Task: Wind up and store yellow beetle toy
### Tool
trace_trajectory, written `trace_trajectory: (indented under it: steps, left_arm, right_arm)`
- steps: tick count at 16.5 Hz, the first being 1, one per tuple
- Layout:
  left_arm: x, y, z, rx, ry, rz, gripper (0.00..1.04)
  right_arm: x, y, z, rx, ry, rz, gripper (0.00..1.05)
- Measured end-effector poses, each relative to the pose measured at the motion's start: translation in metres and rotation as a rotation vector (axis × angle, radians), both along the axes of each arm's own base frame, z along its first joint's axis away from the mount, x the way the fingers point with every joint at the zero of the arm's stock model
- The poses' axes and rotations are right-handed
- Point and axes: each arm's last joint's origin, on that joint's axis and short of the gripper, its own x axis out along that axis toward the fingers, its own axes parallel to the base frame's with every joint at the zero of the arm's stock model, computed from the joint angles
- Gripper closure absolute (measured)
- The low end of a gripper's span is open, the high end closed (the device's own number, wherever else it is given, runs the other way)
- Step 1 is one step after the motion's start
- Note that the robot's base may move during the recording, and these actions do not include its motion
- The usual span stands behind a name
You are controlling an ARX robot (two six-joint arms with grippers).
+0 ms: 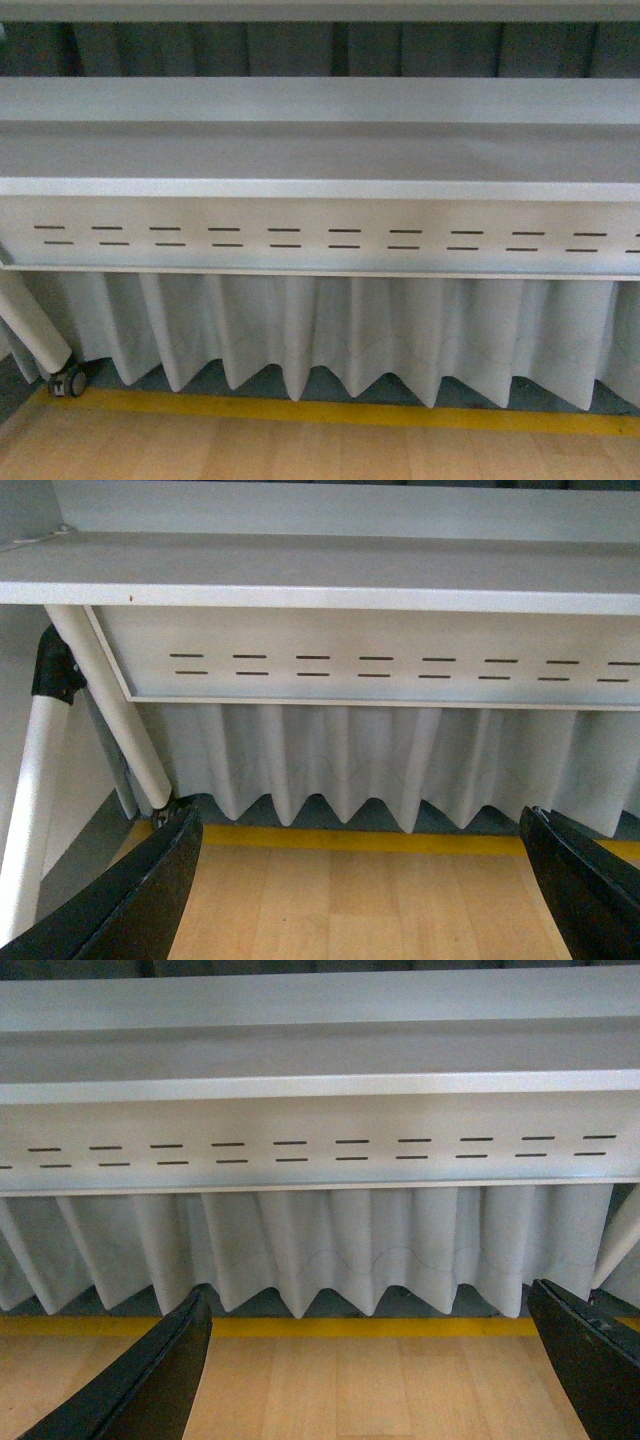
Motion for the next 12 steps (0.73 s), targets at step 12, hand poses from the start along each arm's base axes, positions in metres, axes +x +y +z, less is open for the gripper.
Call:
trace_trajectory:
  steps: [12]
  left_arm:
    - [0.0000,0.0000,0.0000,0.000,0.000,0.000,0.07]
  right_arm:
    - [0.0000,0.0000,-0.0001,0.000,0.000,0.000,0.06]
